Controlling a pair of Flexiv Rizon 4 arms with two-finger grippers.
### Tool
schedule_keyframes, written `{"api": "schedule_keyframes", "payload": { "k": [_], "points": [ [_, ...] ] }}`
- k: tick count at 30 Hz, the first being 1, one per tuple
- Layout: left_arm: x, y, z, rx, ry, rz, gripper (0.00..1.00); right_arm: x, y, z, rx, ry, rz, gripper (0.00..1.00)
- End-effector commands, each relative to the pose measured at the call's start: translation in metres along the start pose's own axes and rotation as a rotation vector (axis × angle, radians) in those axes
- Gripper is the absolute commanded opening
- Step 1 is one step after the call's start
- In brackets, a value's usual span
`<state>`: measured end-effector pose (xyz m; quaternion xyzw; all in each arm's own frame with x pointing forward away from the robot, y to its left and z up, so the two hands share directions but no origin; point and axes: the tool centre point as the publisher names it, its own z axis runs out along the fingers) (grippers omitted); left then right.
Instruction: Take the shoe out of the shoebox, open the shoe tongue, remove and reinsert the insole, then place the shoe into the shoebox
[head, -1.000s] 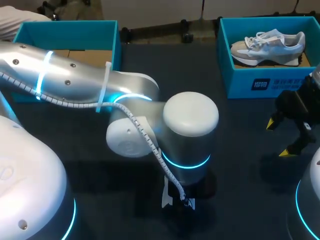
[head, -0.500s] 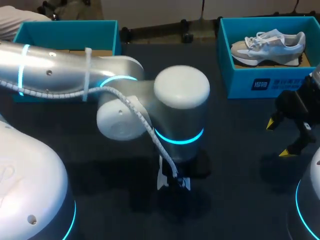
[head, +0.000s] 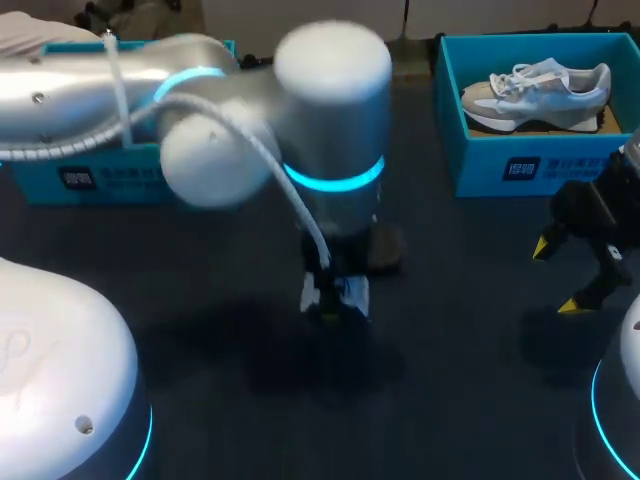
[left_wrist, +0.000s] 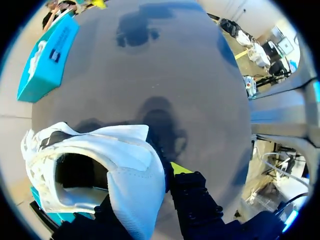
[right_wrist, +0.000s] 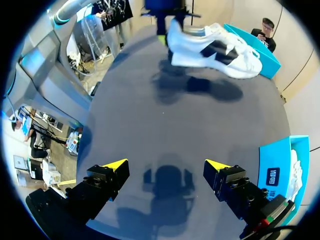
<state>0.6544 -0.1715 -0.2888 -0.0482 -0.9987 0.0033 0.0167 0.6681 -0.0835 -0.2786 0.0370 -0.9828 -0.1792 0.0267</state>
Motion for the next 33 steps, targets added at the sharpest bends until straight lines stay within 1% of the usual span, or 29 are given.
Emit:
{"api": "schedule_keyframes", "payload": {
  "k": [1, 13, 14, 15, 16, 18, 19, 21, 22, 23, 24, 26, 28, 29, 30, 31, 32, 33],
  "points": [
    [-0.01, 0.019, -0.037, 0.021, 0.021, 0.005, 0.0, 0.0, 0.0, 0.001, 0.003, 0.0, 0.0, 1.0],
    [-0.01, 0.019, -0.037, 0.021, 0.021, 0.005, 0.0, 0.0, 0.0, 0.001, 0.003, 0.0, 0.0, 1.0],
    [-0.014, 0.023, -0.041, 0.02, 0.008, 0.002, 0.0, 0.0, 0.0, 0.001, 0.003, 0.0, 0.0, 1.0],
    [-0.025, 0.03, -0.05, 0.035, 0.031, -0.009, 0.0, 0.0, 0.0, 0.001, 0.003, 0.0, 0.0, 1.0],
    [-0.033, 0.036, -0.059, 0.041, 0.011, -0.012, 0.0, 0.0, 0.0, 0.001, 0.003, 0.0, 0.0, 1.0],
    [-0.047, 0.047, -0.074, 0.063, 0.008, -0.021, 0.0, 0.0, 0.0, 0.001, 0.003, 0.0, 0.0, 1.0],
    [-0.055, 0.058, -0.085, 0.063, -0.026, -0.034, 0.0, 0.0, 0.0, 0.001, 0.003, 0.0, 0.0, 1.0],
    [-0.06, 0.065, -0.093, 0.072, -0.026, -0.039, 0.0, 0.0, 0.0, 0.001, 0.003, 0.0, 0.0, 1.0],
    [-0.069, 0.079, -0.105, 0.045, -0.053, -0.059, 0.0, 0.0, 0.0, 0.001, 0.003, 0.0, 0.0, 1.0],
    [-0.071, 0.084, -0.108, 0.042, -0.059, -0.062, 0.0, 0.0, 0.0, 0.001, 0.003, 0.0, 0.0, 1.0],
    [-0.075, 0.092, -0.115, 0.05, -0.04, -0.06, 0.0, 0.0, 0.0, 0.001, 0.003, 0.0, 0.0, 1.0],
    [-0.079, 0.104, -0.123, 0.043, -0.059, -0.066, 0.0, 0.0, 0.0, 0.001, 0.003, 0.0, 0.0, 1.0],
    [-0.088, 0.122, -0.134, 0.056, -0.046, -0.073, 0.0, 0.0, 0.0, 0.001, 0.003, 0.0, 0.0, 1.0],
    [-0.089, 0.125, -0.135, 0.056, -0.048, -0.074, 0.0, 0.0, 0.0, 0.001, 0.003, 0.0, 0.0, 1.0],
    [-0.096, 0.14, -0.142, 0.074, -0.038, -0.075, 0.0, 0.0, 0.0, 0.001, 0.003, 0.0, 0.0, 1.0],
    [-0.099, 0.147, -0.145, 0.086, -0.032, -0.066, 0.0, 0.0, 0.0, 0.001, 0.003, 0.0, 0.0, 1.0],
    [-0.104, 0.161, -0.15, 0.087, -0.043, -0.063, 0.0, 0.0, 0.0, 0.001, 0.003, 0.0, 0.0, 1.0],
    [-0.107, 0.171, -0.152, 0.093, -0.041, -0.062, 0.0, 0.0, 0.0, 0.001, 0.003, 0.0, 0.0, 1.0]
  ]
}}
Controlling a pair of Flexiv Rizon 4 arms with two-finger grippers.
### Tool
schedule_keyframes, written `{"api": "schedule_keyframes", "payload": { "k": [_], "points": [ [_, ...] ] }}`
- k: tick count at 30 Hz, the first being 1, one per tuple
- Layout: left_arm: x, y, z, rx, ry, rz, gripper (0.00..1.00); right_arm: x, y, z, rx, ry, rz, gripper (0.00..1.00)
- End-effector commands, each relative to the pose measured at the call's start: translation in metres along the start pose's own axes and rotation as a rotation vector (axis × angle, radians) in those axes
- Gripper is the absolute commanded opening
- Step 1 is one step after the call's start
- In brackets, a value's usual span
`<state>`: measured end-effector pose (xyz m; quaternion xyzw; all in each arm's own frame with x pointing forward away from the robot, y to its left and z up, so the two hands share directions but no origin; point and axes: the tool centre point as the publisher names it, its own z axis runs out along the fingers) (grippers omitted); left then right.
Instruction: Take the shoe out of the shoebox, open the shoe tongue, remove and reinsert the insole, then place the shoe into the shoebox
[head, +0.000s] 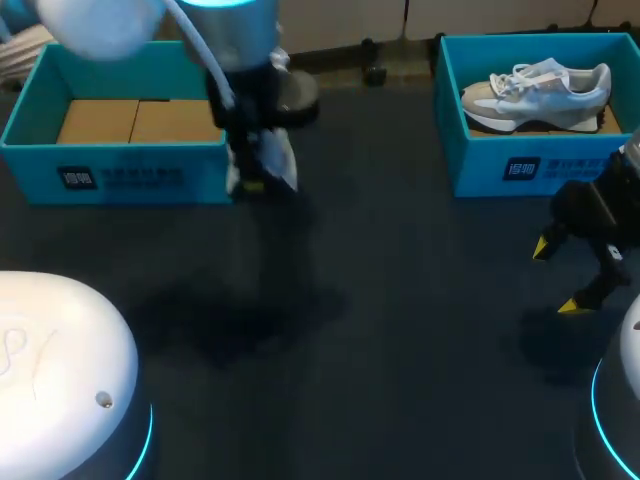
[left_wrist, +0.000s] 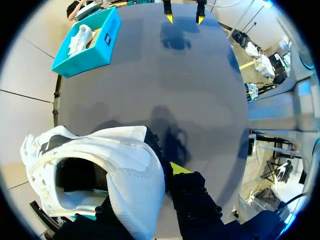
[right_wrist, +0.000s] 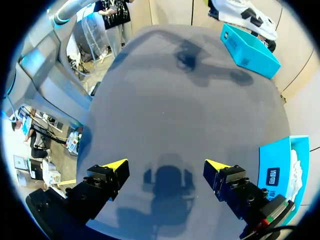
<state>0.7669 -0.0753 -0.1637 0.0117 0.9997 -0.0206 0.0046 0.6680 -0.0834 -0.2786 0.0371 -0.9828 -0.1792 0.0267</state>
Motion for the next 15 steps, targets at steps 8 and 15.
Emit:
{"api": "schedule_keyframes", "payload": {
  "k": [8, 15],
  "points": [
    [-0.054, 0.13, -0.042, 0.023, -0.062, -0.029, 0.0, 0.0, 0.0, 0.001, 0.003, 0.0, 0.0, 1.0],
    [-0.068, 0.148, -0.05, -0.025, -0.082, -0.013, 0.0, 0.0, 0.0, 0.001, 0.003, 0.0, 0.0, 1.0]
  ]
}}
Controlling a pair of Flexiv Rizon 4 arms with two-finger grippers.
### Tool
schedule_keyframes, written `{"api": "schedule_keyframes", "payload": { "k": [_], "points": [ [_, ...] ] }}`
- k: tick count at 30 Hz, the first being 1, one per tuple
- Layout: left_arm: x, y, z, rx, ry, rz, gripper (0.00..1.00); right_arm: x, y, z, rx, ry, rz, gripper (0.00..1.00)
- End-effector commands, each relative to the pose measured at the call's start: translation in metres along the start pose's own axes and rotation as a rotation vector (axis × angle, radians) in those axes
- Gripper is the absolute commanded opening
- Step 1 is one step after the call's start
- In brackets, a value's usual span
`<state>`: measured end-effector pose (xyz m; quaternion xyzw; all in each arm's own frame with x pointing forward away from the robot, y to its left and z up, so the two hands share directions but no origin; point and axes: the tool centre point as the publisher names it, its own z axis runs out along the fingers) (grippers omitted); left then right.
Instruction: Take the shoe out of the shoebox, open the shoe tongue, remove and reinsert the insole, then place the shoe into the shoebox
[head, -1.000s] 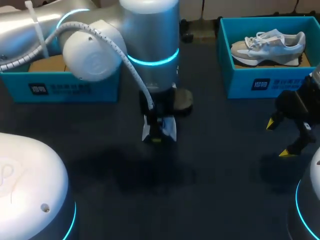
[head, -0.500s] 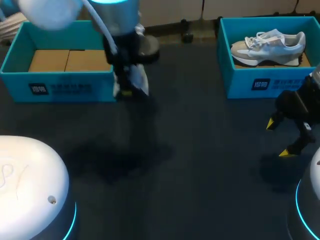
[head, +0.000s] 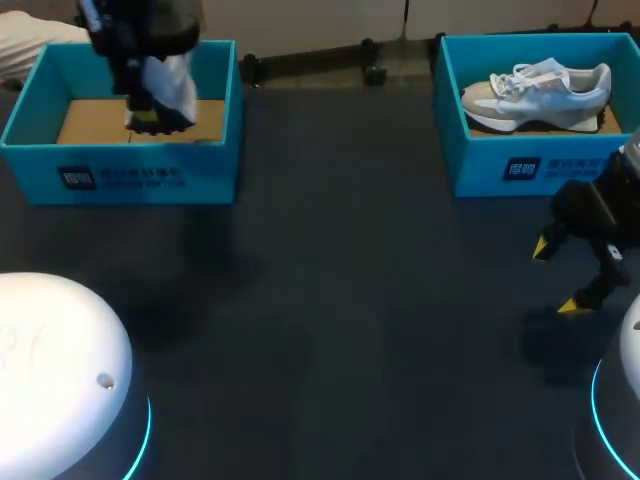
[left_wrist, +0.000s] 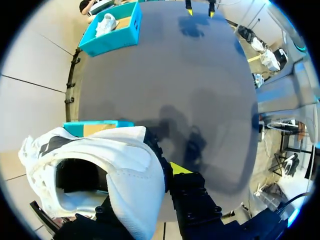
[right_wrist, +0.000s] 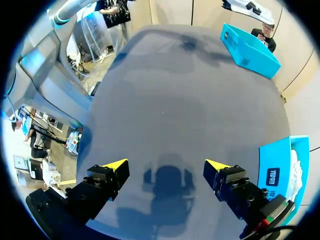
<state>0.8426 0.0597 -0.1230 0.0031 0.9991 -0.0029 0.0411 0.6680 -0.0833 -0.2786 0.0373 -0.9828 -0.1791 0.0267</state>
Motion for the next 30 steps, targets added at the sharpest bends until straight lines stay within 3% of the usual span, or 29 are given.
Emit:
{"api": "schedule_keyframes", "payload": {
  "k": [1, 13, 17, 25, 30],
  "points": [
    [0.004, 0.013, -0.005, 0.011, -0.009, 0.002, 0.0, 0.0, 0.0, 0.001, 0.003, 0.0, 0.001, 1.0],
    [0.004, 0.013, -0.005, 0.011, -0.009, 0.002, 0.0, 0.0, 0.0, 0.001, 0.003, 0.0, 0.001, 1.0],
    [-0.019, 0.029, 0.003, 0.019, 0.021, -0.016, 0.0, 0.0, 0.0, 0.001, 0.003, 0.0, 0.001, 1.0],
    [-0.092, 0.099, 0.007, -0.018, -0.05, -0.055, 0.0, 0.0, 0.0, 0.001, 0.003, 0.0, 0.001, 1.0],
    [-0.123, 0.132, 0.014, 0.041, -0.005, -0.061, 0.0, 0.0, 0.0, 0.001, 0.003, 0.0, 0.001, 1.0]
  ]
}}
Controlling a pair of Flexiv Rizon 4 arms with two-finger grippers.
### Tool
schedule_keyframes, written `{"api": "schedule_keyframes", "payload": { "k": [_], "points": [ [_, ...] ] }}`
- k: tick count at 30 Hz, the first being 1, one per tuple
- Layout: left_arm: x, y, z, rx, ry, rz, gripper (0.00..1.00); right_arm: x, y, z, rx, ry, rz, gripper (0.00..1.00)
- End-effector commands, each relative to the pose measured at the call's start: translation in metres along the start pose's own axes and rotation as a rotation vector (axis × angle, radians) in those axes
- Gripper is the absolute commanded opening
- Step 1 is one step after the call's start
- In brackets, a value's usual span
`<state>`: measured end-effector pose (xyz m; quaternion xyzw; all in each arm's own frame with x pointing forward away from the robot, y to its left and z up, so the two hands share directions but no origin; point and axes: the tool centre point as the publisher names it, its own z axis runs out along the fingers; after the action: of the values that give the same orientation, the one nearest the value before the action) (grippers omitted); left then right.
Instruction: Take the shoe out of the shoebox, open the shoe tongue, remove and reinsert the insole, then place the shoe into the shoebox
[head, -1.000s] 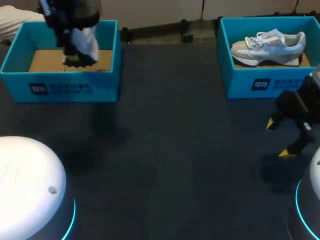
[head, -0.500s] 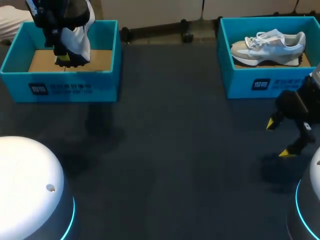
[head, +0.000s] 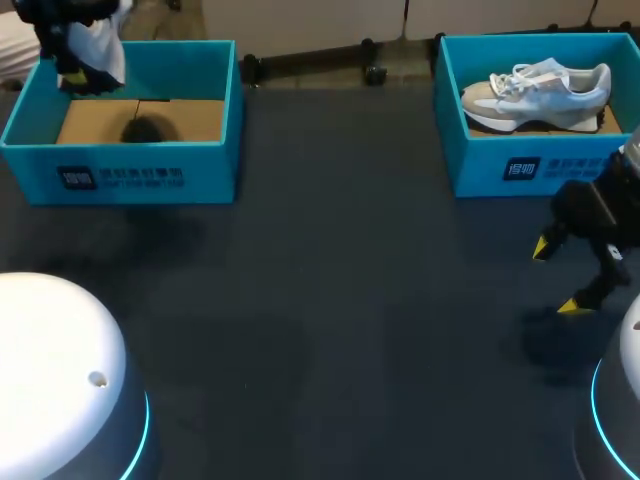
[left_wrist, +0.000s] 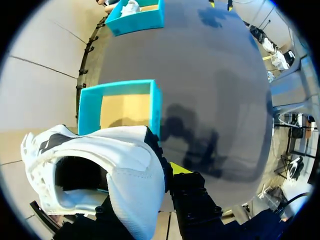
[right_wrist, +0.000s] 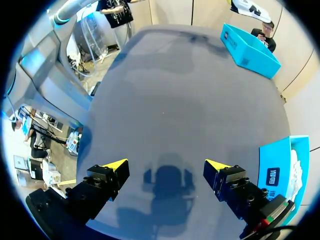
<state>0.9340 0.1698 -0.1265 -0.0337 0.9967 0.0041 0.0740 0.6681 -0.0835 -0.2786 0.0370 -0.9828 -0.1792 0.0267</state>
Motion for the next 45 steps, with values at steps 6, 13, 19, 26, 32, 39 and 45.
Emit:
{"api": "schedule_keyframes", "payload": {
  "k": [6, 13, 19, 26, 32, 39, 45],
  "points": [
    [-0.07, 0.039, 0.018, 0.04, 0.068, 0.075, 0.0, 0.0, 0.0, 0.001, 0.003, 0.0, 0.0, 1.0],
    [-0.112, 0.053, 0.031, 0.054, 0.072, 0.096, 0.0, 0.0, 0.0, 0.001, 0.003, 0.0, 0.0, 1.0],
    [-0.128, 0.058, 0.052, 0.068, 0.118, 0.187, 0.0, 0.0, 0.0, 0.001, 0.003, 0.0, 0.0, 1.0],
    [-0.133, 0.074, 0.061, 0.051, 0.141, 0.489, 0.0, 0.0, 0.0, 0.001, 0.003, 0.0, 0.0, 1.0],
    [-0.125, 0.089, 0.051, 0.04, 0.113, 0.773, 0.0, 0.0, 0.0, 0.001, 0.003, 0.0, 0.0, 1.0],
    [-0.115, 0.1, 0.046, 0.033, 0.141, 0.975, 0.0, 0.0, 0.0, 0.001, 0.003, 0.0, 0.0, 1.0],
    [-0.115, 0.1, 0.046, 0.033, 0.141, 0.975, 0.0, 0.0, 0.0, 0.001, 0.003, 0.0, 0.0, 1.0]
  ]
}}
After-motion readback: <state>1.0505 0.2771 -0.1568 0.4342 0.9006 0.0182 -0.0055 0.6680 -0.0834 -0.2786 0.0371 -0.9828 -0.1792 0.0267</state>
